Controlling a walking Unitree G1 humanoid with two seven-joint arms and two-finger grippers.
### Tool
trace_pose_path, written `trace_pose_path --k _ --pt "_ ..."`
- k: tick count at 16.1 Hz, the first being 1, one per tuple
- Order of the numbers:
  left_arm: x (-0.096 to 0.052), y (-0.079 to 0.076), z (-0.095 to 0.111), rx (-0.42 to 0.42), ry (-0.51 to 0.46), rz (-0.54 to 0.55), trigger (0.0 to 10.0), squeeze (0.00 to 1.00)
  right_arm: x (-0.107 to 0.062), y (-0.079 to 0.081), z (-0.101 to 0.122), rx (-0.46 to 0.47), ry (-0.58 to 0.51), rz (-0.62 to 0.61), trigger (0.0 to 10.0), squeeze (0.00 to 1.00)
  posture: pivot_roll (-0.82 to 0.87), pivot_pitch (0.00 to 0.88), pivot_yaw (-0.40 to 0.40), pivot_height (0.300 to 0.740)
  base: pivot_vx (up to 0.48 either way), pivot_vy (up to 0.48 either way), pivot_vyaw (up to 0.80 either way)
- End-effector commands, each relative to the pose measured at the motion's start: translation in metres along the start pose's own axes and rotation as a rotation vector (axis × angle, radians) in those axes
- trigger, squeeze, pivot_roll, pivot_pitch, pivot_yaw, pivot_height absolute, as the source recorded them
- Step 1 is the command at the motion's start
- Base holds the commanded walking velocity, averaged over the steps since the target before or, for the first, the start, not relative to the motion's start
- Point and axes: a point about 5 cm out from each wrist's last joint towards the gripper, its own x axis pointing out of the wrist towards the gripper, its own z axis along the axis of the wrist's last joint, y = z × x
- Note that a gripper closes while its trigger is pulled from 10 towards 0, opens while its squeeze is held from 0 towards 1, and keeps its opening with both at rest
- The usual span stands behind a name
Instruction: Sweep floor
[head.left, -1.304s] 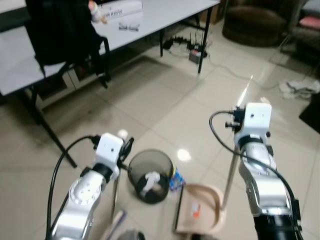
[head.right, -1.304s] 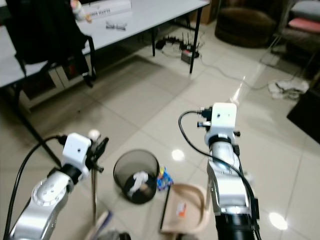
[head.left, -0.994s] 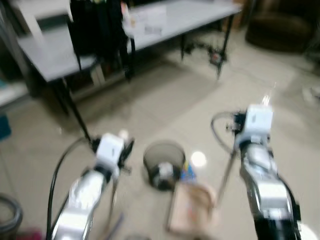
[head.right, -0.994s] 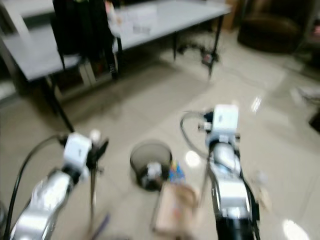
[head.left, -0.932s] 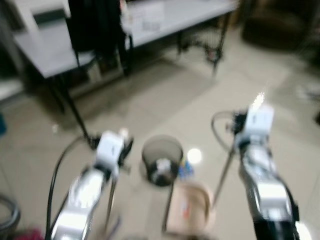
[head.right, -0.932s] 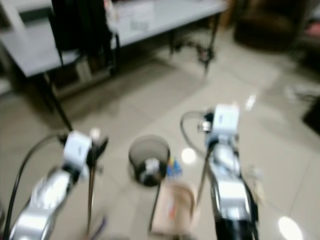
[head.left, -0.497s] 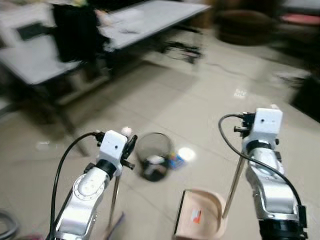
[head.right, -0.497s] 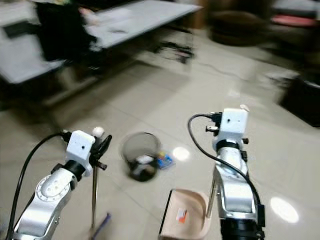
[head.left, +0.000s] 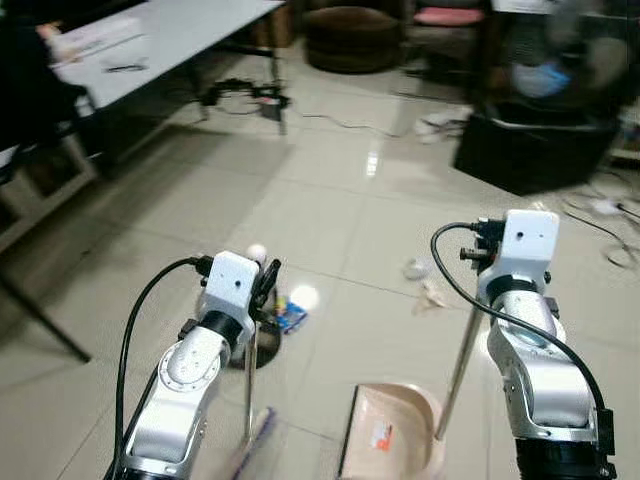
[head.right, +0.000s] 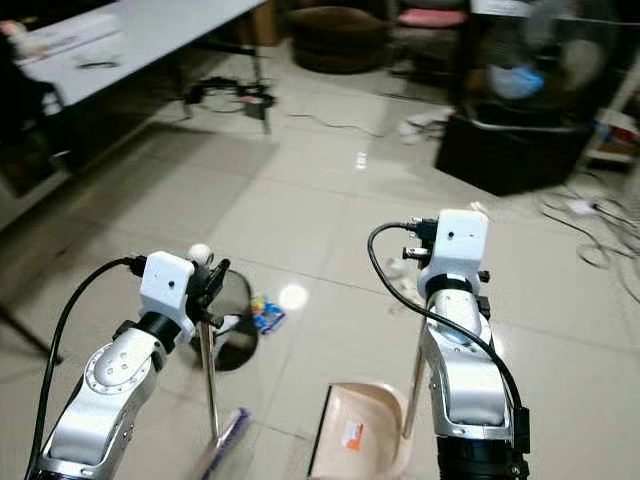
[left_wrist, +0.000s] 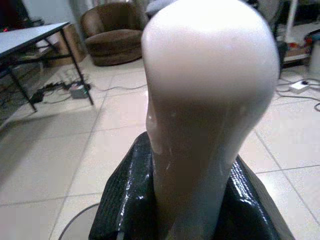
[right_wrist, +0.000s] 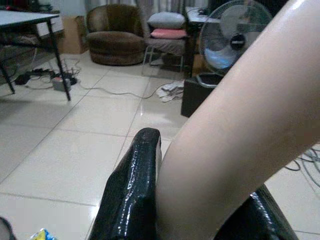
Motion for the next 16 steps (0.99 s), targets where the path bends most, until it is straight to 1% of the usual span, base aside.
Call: trace_pose_path --k 1,3,4,9,13,16 --pt "0.000 0.006 0.012 0.058 -0.065 0.031 10.0 0.00 -0.001 0.004 0.012 -0.005 -0.049 0.011 10.0 0.00 -0.09 0.000 0.051 0.740 0.000 0.000 -0.80" --pt "-0.001 0.006 0.015 0.058 -0.090 0.026 10.0 0.00 -0.002 0.003 0.013 0.012 -0.044 0.002 10.0 0.00 -0.09 0.001 0.047 0.740 0.000 0.000 -0.80" --pt "-0.002 0.003 0.019 0.041 -0.113 0.006 10.0 0.00 -0.003 0.002 0.013 0.013 -0.042 -0.003 10.0 0.00 -0.09 0.001 0.046 0.740 0.292 0.000 -0.80" --pt "0.000 -0.003 0.021 0.022 -0.129 -0.028 10.0 0.00 -0.003 0.001 0.012 0.018 -0.040 -0.017 10.0 0.00 -0.10 0.000 0.049 0.740 0.370 0.000 -0.80" --pt "0.001 -0.003 0.022 0.028 -0.132 -0.023 10.0 0.00 -0.004 0.002 0.013 0.012 -0.050 -0.017 10.0 0.00 -0.10 0.000 0.050 0.740 0.417 0.000 -0.80" --pt "0.004 -0.003 0.023 0.038 -0.139 -0.009 10.0 0.00 -0.001 0.001 0.016 -0.019 -0.070 -0.018 10.0 0.00 -0.10 0.000 0.053 0.740 0.423 0.000 0.00"
